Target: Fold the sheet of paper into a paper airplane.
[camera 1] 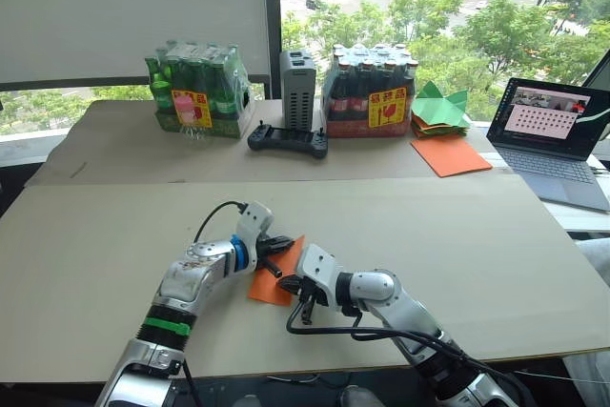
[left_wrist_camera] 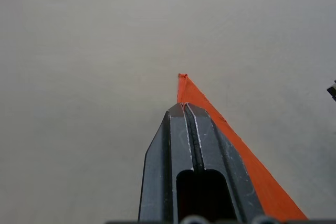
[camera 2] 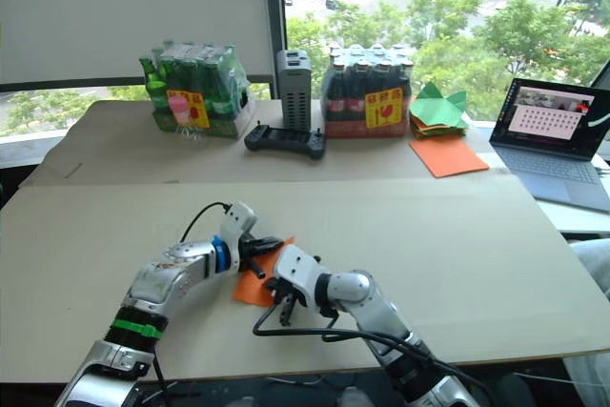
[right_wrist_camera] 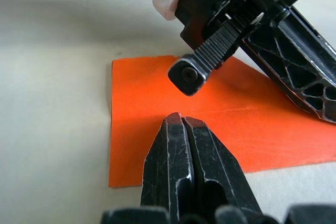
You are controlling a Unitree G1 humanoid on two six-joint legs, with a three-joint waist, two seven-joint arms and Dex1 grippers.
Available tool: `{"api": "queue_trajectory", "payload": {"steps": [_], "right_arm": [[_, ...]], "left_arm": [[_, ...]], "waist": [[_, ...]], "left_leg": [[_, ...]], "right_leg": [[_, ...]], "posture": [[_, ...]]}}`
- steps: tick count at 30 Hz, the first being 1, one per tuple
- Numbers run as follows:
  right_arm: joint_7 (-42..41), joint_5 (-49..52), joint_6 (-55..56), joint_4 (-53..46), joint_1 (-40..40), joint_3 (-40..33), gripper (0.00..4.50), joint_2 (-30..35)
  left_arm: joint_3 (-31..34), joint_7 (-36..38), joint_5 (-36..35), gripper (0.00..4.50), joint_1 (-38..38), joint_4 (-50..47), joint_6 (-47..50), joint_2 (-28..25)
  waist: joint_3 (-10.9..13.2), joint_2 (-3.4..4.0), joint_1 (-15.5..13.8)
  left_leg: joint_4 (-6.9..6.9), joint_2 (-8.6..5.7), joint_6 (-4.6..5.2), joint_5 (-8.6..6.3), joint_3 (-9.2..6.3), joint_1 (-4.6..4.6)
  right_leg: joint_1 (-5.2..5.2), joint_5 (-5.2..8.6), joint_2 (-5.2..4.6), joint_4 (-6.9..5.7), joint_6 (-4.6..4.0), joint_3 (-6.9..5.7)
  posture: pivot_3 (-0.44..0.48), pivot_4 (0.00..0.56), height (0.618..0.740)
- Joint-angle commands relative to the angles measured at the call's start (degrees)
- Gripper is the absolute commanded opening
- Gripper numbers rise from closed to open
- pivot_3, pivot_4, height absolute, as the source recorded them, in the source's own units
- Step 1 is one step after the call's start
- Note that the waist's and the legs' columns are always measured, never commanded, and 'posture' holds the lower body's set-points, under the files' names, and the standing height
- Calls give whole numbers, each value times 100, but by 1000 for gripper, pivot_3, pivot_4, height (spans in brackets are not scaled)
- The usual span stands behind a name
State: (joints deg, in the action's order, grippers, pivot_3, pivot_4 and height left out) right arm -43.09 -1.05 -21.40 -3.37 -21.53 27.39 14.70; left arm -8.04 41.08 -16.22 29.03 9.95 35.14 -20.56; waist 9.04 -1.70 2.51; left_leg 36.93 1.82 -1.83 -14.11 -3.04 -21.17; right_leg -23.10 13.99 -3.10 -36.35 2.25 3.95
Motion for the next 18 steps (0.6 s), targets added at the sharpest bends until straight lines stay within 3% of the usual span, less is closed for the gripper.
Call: {"api": "queue_trajectory", "payload": {"steps": [1, 18], "right_arm": [[27, -56, -107, 73, 28, 56, 0, -9], [26, -47, -128, 38, 46, 70, 0, 6]], "left_arm": [[-184, 48, 126, 38, 81, 142, -33, 122], [-138, -141, 388, 38, 303, 606, -318, 351]], "waist": [[0, 0, -3], [0, -1, -1]], "left_leg": [[0, 0, 0, 0, 0, 0], [2, -1, 0, 0, 0, 1]], "right_leg": [[0, 0, 0, 0, 0, 0], [2, 0, 0, -1, 0, 0]], "posture": [[0, 150, 740], [0, 150, 740]]}}
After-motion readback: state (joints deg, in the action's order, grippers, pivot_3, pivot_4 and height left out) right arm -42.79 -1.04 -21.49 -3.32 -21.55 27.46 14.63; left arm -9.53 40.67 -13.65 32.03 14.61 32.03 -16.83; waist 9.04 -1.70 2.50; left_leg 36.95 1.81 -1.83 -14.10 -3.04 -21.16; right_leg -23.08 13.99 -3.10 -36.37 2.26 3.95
